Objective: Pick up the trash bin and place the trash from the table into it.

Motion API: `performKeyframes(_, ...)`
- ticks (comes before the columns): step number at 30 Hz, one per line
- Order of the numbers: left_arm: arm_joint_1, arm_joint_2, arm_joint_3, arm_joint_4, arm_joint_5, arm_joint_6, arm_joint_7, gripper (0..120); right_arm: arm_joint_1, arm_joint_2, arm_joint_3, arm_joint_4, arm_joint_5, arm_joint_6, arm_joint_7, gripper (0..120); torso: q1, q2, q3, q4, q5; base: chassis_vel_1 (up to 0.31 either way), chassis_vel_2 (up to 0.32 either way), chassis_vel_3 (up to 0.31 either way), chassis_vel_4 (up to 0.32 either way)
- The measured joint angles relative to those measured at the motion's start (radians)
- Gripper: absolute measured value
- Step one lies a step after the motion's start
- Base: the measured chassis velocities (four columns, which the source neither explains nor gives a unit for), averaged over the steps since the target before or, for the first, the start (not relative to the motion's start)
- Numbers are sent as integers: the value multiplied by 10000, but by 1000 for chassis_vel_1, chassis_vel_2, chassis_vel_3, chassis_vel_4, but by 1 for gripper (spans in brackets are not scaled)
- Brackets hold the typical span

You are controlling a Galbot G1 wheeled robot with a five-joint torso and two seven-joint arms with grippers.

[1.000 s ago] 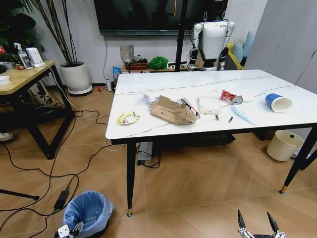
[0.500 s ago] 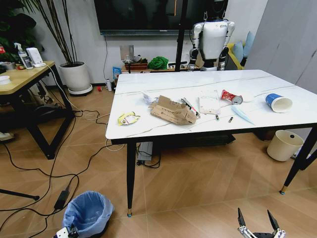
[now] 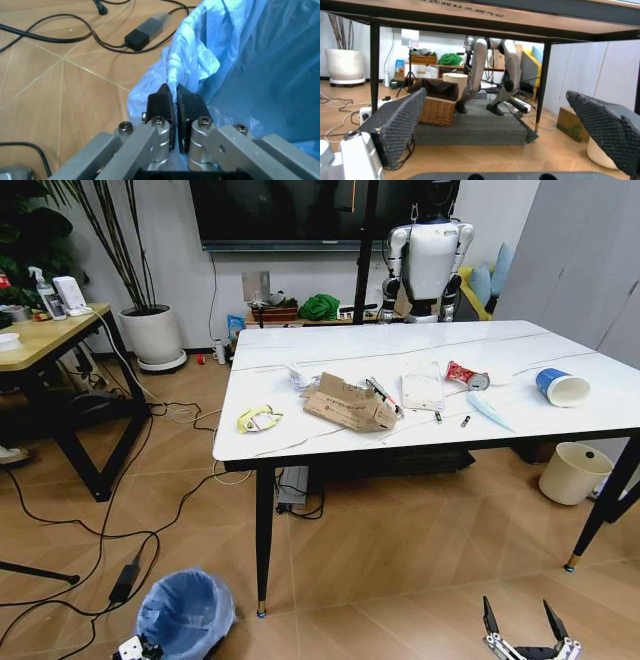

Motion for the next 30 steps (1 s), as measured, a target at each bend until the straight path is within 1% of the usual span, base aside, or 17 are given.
performKeyframes(7, 207, -50, -17, -189, 58, 82, 33, 0, -26, -158, 19, 0, 79, -1, 5, 100, 0, 0, 0, -1, -1, 0, 0, 0, 0)
performKeyframes(9, 390, -49, 31, -370, 27, 122, 62, 0, -32, -201, 28, -7, 85, 0, 6, 100, 0, 0, 0, -1, -2, 0, 0, 0, 0)
performKeyframes(13, 1116, 34, 230, -1083, -119, 183, 232, 0, -46, -275, 37, 29, 114, -1, 7, 100, 0, 0, 0, 1, -3, 0, 0, 0, 0)
performKeyframes(14, 1116, 34, 230, -1083, -119, 183, 232, 0, -46, -275, 37, 29, 114, -1, 7, 100, 0, 0, 0, 1, -3, 0, 0, 0, 0)
performKeyframes(17, 1545, 88, 321, -1586, -304, 268, 345, 0, -46, -305, 38, 46, 117, -1, 9, 100, 0, 0, 0, 2, -5, 0, 0, 0, 0)
performKeyframes(21, 2098, 186, 472, -2472, -483, 387, 513, 0, -50, -312, 10, 97, 85, -1, 9, 100, 0, 0, 1, 2, -5, 0, 0, 0, 0)
performKeyframes(23, 2175, 204, 504, -2622, -499, 398, 534, 0, -51, -312, 3, 106, 72, -1, 9, 100, 0, 0, 1, 2, -5, 0, 0, 0, 0)
performKeyframes(25, 2422, 251, 633, -3152, -558, 409, 639, 0, -51, -309, -8, 139, 25, -1, 9, 100, 0, 0, 1, 3, -3, 0, 0, 0, 0)
performKeyframes(28, 2626, 268, 778, -3650, -634, 408, 755, 0, -58, -292, -15, 220, -33, -23, 9, 100, 0, 0, 0, 0, -4, 0, 0, 0, 0)
performKeyframes(30, 2663, 264, 805, -3738, -649, 398, 784, 0, -62, -275, -17, 254, -59, -33, 9, 100, 0, 0, 0, -1, -3, 0, 0, 0, 0)
